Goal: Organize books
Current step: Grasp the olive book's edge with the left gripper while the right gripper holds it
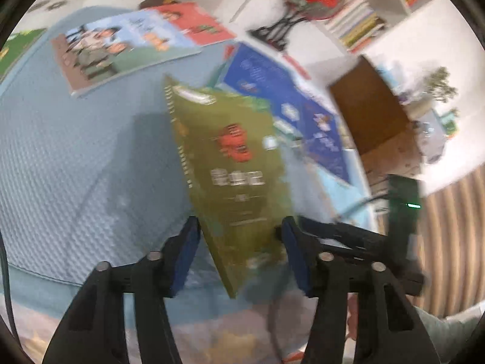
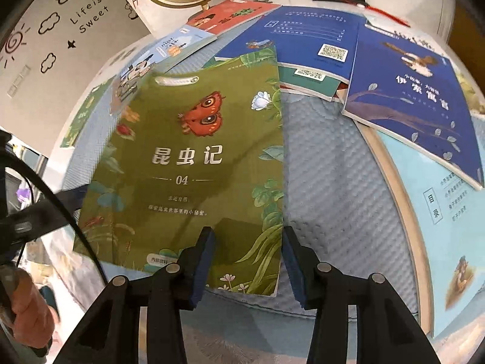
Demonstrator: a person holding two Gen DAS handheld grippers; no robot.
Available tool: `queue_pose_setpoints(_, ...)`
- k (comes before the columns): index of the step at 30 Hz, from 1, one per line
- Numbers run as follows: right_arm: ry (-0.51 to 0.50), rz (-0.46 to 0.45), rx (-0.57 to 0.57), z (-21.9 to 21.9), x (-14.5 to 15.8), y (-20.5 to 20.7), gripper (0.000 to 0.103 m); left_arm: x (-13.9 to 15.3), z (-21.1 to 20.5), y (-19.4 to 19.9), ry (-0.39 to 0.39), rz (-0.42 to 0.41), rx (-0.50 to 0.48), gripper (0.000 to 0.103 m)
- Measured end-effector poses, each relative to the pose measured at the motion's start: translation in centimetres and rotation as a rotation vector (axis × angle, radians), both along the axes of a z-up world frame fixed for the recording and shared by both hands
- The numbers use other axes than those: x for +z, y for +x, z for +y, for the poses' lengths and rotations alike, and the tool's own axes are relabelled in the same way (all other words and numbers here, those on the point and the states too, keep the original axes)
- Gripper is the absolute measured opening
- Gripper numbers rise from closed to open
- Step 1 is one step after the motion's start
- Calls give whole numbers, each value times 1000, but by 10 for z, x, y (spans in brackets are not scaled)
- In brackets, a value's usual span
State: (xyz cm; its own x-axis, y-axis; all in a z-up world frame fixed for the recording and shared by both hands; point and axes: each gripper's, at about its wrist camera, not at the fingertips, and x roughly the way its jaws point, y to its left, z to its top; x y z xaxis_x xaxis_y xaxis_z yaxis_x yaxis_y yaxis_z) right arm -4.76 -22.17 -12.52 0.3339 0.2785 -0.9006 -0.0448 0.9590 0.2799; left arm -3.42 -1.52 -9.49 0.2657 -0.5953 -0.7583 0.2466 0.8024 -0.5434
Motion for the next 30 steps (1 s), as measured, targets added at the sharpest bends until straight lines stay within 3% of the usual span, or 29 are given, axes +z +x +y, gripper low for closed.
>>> queue_pose_setpoints(1, 5, 0, -3, 0, 0, 0, 45, -8, 2, 1, -4, 26, 4, 30)
queue_pose_setpoints(5, 38, -8, -11, -3, -1, 0, 46, -28, -1, 3, -18, 79, 25, 27)
queue_pose_setpoints(8, 61, 4, -26, -7, 0, -3, 47, -32, -6, 4, -25, 92, 30, 17)
queue_pose_setpoints(11, 151, 49, -52, -16, 1, -3, 49, -27, -13, 4, -64, 94, 35, 12)
queue_pose_setpoints(16, 344, 73, -85, -38, 16, -8, 52, 0, -6, 13, -270, 120, 65, 12)
queue_pose_setpoints(18, 464, 87, -88, -50, 18, -7, 61, 1, 0, 17, -353, 157, 82, 12)
queue_pose_setpoints(21, 557, 108, -101, -61, 10, -5, 75, -5, 4, 22, -422, 210, 129, 12)
queue_pose_setpoints(23, 641, 137, -115, -64, -1, -1, 75, -10, 4, 21, -455, 238, 144, 12)
queue_pose_setpoints(25, 716, 154, -124, -63, -11, 5, 69, -15, 1, 20, -470, 266, 151, 12)
queue_pose_setpoints(26, 750, 161, -113, -60, -14, 9, 55, -18, -1, 20, -467, 282, 159, 12)
queue_pose_setpoints(28, 727, 158, -96, -53, -13, 13, 44, -20, -3, 20, -422, 281, 169, 11)
queue_pose_setpoints(30, 681, 129, -56, -47, -6, 15, 31, -17, -5, 20, -324, 259, 169, 11)
